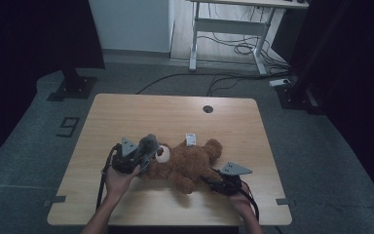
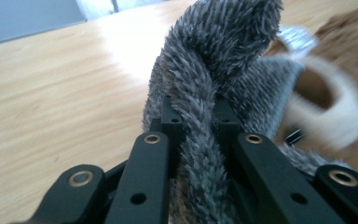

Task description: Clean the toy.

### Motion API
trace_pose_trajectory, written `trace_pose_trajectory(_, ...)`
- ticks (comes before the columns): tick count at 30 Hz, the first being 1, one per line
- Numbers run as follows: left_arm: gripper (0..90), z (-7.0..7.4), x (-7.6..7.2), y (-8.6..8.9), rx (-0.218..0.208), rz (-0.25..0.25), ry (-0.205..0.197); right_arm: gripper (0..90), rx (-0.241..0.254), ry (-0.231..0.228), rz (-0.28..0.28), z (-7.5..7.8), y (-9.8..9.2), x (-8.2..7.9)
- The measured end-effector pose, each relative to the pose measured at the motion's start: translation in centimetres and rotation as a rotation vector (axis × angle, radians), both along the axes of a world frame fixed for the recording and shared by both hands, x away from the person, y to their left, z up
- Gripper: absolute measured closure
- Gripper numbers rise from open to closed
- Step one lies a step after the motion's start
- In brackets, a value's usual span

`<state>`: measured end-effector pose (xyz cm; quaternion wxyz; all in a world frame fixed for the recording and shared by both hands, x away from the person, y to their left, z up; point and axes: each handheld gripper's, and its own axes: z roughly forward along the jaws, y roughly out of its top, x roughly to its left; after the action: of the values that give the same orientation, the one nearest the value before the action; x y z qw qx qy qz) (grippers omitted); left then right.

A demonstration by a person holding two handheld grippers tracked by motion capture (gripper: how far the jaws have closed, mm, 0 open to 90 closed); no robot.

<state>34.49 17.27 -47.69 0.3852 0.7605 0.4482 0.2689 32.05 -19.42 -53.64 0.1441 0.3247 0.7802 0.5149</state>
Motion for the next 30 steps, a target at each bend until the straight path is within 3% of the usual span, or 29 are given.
trace_pose_trajectory(5, 79.8, -1.6, 0.3, 1.3, 0.016, 0.006, 0.076, 57.7, 0.007, 0.004, -0.005, -0.1, 0.0, 0.0)
trace_pose_trajectory(8, 79.6, -2.2, 0.3, 1.8, 0.003, 0.003, 0.096, 57.6, 0.007, 0.005, -0.004, -0.1, 0.0, 0.0)
trace_pose_trajectory(10, 79.4, -2.0, 0.2, 2.2, -0.022, -0.004, 0.086, 57.6, 0.009, 0.004, -0.005, -0.1, 0.0, 0.0)
trace_pose_trajectory(15, 79.3, -0.2, -1.0, 3.4, -0.026, -0.016, 0.039, 57.4, 0.011, 0.005, -0.007, -0.1, -0.1, 0.1)
trace_pose_trajectory(18, 79.2, 0.5, -2.2, 5.0, -0.022, 0.004, 0.016, 57.3, 0.011, 0.006, -0.006, -0.1, -0.2, 0.1)
trace_pose_trajectory(22, 77.9, 0.0, -3.8, 7.7, 0.011, 0.048, 0.019, 56.9, 0.012, 0.006, -0.004, -0.1, -0.2, 0.1)
trace_pose_trajectory(26, 77.0, -1.3, -4.6, 9.9, 0.042, 0.096, 0.060, 56.7, 0.016, 0.007, -0.005, -0.1, -0.2, 0.2)
trace_pose_trajectory(30, 72.6, -2.8, -4.5, 10.5, 0.084, 0.120, 0.111, 56.1, 0.017, 0.010, -0.004, -0.1, -0.2, 0.2)
